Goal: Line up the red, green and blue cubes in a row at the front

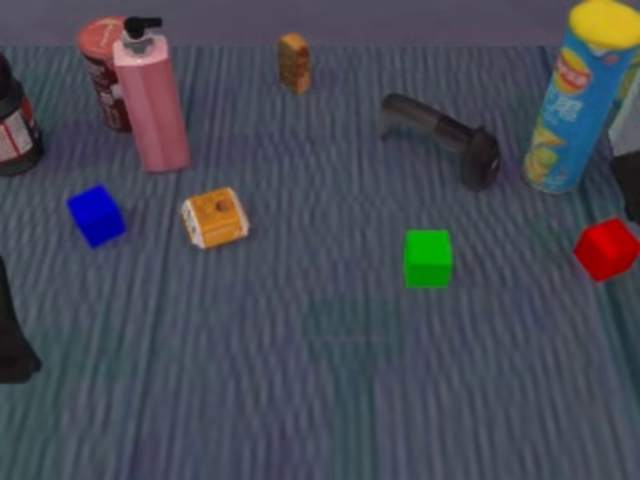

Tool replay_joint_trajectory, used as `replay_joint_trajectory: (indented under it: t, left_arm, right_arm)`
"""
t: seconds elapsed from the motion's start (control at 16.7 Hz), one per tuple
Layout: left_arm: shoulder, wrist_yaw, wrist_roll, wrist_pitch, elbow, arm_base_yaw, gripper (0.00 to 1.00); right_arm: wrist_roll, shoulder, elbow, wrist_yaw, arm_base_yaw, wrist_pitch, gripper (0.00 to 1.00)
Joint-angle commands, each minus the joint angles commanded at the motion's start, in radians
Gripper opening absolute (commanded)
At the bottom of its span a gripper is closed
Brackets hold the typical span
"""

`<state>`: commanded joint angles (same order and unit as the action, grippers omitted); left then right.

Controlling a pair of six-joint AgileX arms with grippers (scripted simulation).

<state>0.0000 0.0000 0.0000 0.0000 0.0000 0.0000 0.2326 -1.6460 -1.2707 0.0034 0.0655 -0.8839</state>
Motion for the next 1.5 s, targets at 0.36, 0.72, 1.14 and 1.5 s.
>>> replay_joint_trajectory:
  t: [0.36, 0.72, 1.14, 1.5]
  left_arm:
    - [0.0, 0.0, 0.0, 0.0, 0.0, 0.0, 1.0]
    - [0.0, 0.0, 0.0, 0.0, 0.0, 0.0, 1.0]
    - [0.0, 0.0, 0.0, 0.0, 0.0, 0.0, 1.0]
    - [0.0, 0.0, 0.0, 0.0, 0.0, 0.0, 1.0]
  right_arm:
    - [0.057, -0.388, -0.326, -0.001, 0.017, -0.2, 1.0]
    - [0.07, -0.471, -0.403, -0.001, 0.021, -0.244, 1.0]
    - [0.07, -0.516, -0.328, -0.001, 0.02, -0.123, 1.0]
    - [0.067, -0.593, -0.223, 0.0, 0.023, 0.059, 1.0]
